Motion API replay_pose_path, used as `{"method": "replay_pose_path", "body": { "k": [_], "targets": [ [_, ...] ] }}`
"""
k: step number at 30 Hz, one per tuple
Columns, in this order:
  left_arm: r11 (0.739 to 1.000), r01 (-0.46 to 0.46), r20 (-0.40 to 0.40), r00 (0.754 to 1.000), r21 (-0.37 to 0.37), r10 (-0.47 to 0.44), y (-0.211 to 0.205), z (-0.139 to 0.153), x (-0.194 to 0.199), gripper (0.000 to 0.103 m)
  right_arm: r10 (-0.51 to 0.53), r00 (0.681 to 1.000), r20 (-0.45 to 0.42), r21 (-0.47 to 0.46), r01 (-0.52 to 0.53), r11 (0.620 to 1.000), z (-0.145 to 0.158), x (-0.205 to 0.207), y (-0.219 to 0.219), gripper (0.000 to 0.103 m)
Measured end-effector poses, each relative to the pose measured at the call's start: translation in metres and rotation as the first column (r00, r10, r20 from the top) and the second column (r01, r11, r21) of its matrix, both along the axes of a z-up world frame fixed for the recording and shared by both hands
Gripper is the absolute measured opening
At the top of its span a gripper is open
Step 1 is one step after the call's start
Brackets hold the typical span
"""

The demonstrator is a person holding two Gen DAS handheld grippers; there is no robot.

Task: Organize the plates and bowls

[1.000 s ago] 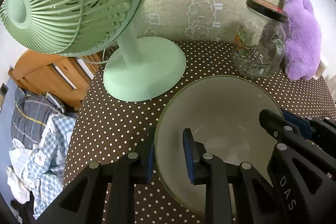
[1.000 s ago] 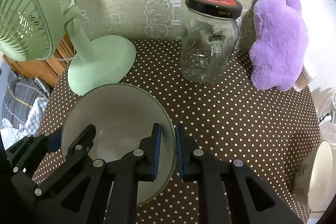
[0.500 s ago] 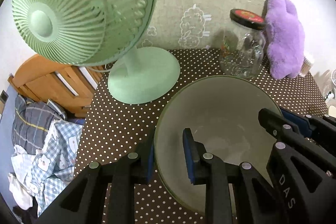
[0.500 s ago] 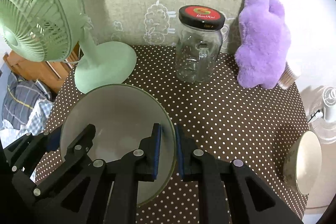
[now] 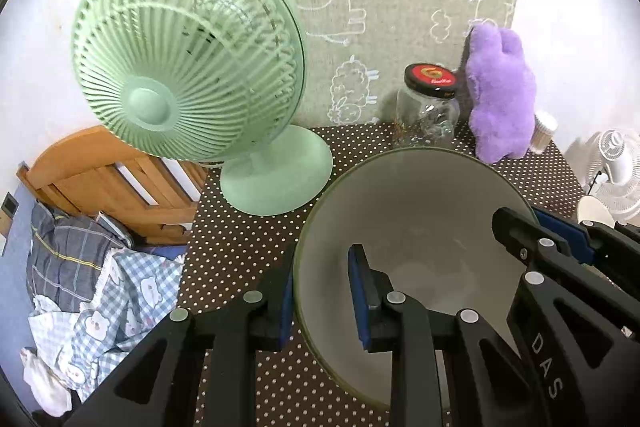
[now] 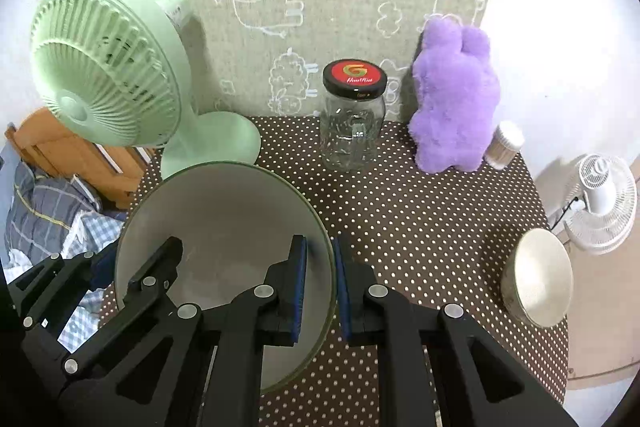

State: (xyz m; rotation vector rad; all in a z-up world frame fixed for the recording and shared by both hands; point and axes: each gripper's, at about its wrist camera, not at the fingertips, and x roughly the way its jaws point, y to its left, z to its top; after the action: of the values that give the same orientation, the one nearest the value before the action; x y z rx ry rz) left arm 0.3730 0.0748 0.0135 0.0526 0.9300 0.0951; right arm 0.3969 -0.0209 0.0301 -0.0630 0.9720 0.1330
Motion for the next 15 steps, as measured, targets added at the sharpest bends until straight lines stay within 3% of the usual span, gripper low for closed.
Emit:
{"method": "replay_pose_path", "body": {
  "k": [15],
  "targets": [
    [0.999, 0.049, 0.032, 0.998, 0.0, -0.049, -0.005, 0.034, -0.071, 0.023, -0.044, 0.998, 0.033, -0.005, 0.044, 0.999, 0.037, -0.085, -0.003, 0.017]
  ]
}}
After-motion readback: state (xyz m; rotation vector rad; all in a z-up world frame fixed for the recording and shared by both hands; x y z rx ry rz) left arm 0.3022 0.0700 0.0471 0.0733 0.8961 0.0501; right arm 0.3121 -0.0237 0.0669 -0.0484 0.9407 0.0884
